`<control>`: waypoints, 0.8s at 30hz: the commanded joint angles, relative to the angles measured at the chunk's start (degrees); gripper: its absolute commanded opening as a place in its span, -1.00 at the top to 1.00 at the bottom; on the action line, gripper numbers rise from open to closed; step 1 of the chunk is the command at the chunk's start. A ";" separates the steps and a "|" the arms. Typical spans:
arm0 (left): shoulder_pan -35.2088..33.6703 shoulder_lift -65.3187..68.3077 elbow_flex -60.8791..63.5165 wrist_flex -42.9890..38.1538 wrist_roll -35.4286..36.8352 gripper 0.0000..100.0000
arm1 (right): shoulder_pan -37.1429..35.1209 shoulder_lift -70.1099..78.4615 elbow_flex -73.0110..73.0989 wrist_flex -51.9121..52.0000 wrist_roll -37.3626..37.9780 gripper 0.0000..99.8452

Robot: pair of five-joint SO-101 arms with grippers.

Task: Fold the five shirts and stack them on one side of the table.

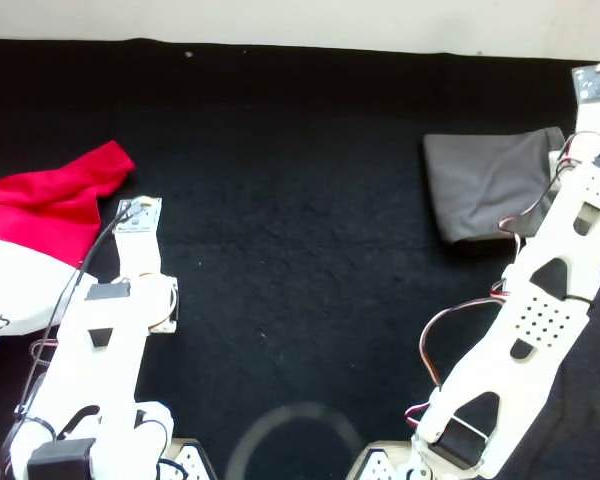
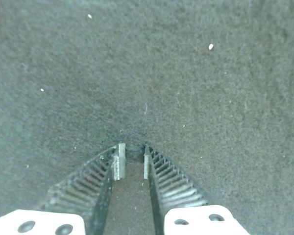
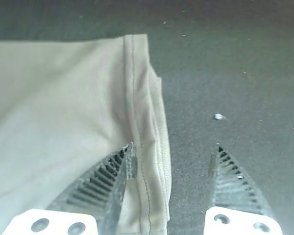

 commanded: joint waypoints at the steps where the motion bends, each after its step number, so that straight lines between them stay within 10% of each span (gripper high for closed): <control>1: -0.13 -0.13 0.13 -1.14 -0.26 0.82 | 1.01 -0.92 -8.40 4.97 -7.03 0.43; 6: -0.75 -0.75 -1.98 -0.09 -0.26 0.81 | -0.31 -0.92 -19.38 21.05 -9.76 0.29; 18: -18.51 -0.13 -38.99 39.47 -0.53 0.52 | -2.15 -3.74 -31.96 33.89 -10.02 0.29; 24: -26.07 -0.04 -40.22 35.96 -6.68 0.52 | -4.18 -18.51 -18.68 33.98 -9.85 0.29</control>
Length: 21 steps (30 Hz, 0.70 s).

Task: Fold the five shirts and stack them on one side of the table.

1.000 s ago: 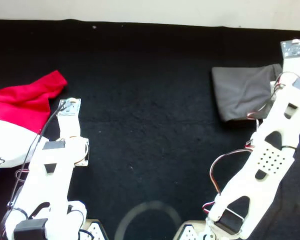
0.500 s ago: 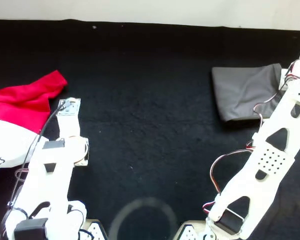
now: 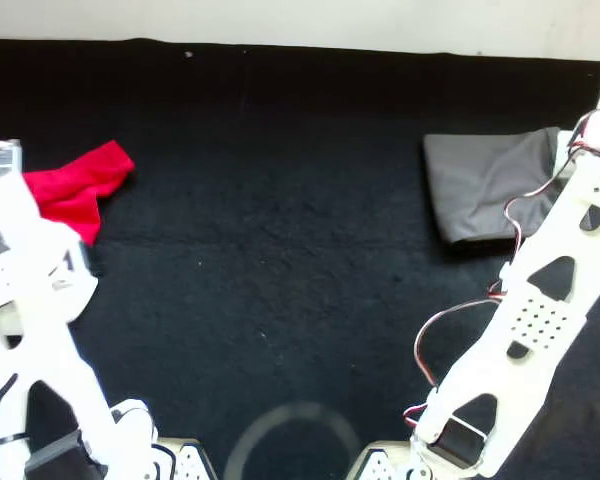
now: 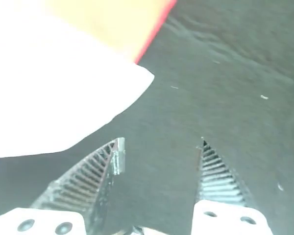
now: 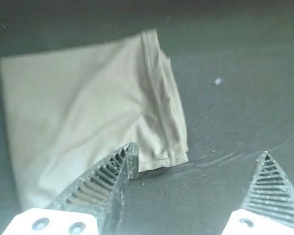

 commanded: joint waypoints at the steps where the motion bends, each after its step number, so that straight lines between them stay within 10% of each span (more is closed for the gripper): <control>1: -1.98 -0.04 0.13 -2.81 -4.48 0.52 | -2.77 -14.55 9.19 0.75 -0.44 0.29; 13: -3.12 0.04 14.90 -28.04 -5.80 0.52 | -16.57 -63.08 65.10 0.66 -0.44 0.29; 21: -3.47 13.58 13.85 -30.15 -7.91 0.52 | -23.43 -86.20 87.34 0.40 -0.44 0.29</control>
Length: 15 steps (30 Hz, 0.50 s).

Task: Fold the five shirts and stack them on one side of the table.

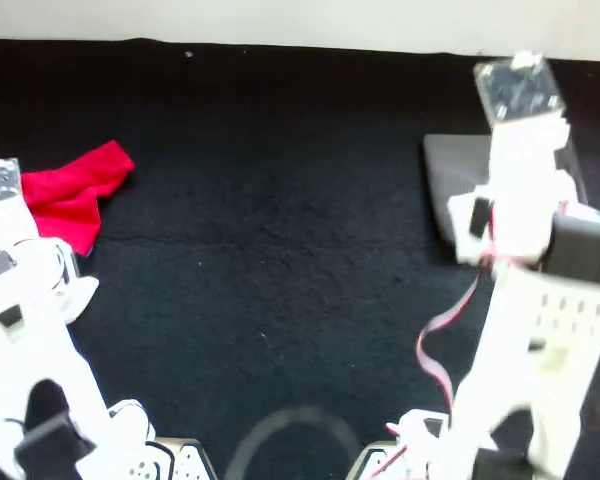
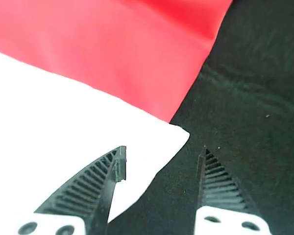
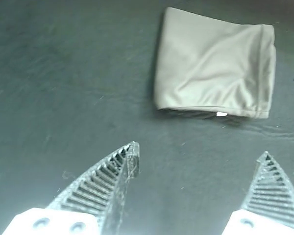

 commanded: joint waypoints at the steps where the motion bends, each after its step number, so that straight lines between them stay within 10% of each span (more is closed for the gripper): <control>1: -0.48 7.43 -3.38 -0.53 -0.88 0.52 | -1.89 -9.36 7.08 0.31 -0.44 0.29; 9: 1.54 8.84 -13.76 10.64 -0.88 0.98 | -1.89 -12.62 18.24 -0.13 -0.44 0.29; 15: 5.58 0.92 -15.78 16.26 -0.79 0.98 | -1.89 -13.14 22.29 -3.03 -0.79 0.29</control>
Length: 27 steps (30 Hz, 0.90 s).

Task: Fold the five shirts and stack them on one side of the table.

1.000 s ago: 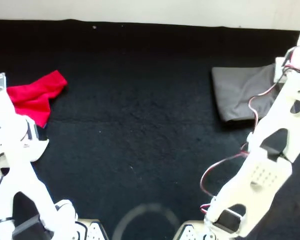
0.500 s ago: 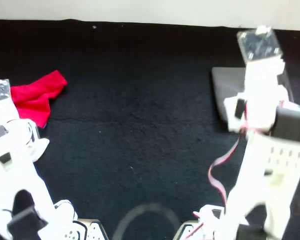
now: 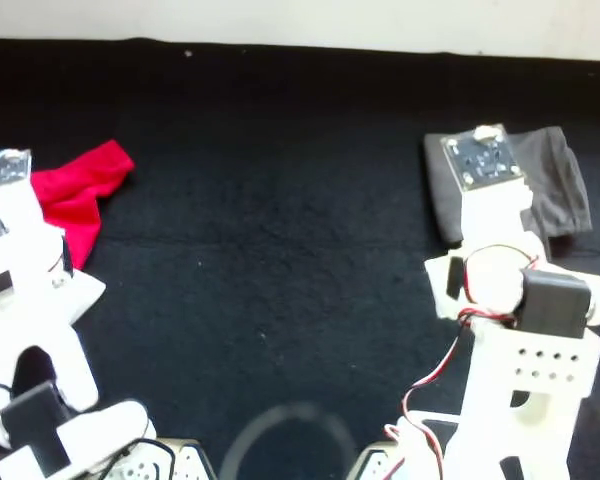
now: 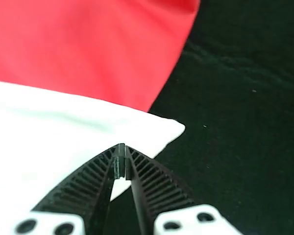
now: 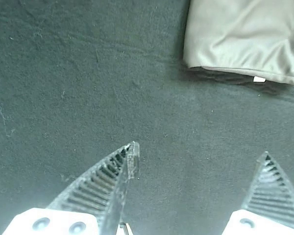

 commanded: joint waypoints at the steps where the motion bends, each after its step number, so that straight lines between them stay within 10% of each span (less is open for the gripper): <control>1: 3.47 -6.99 -2.68 3.25 -0.26 0.98 | -0.22 -1.27 1.19 -1.36 -0.70 0.29; 8: 5.49 -12.35 1.27 4.57 -0.26 0.94 | -0.22 -1.27 2.07 -1.01 -0.70 0.29; 14: 3.74 -7.60 11.12 -4.22 2.55 0.50 | -0.22 -1.27 2.07 -0.92 -0.44 0.29; 27: -2.15 5.05 11.21 -17.05 7.03 0.50 | -0.22 -1.27 2.15 -0.75 -0.35 0.29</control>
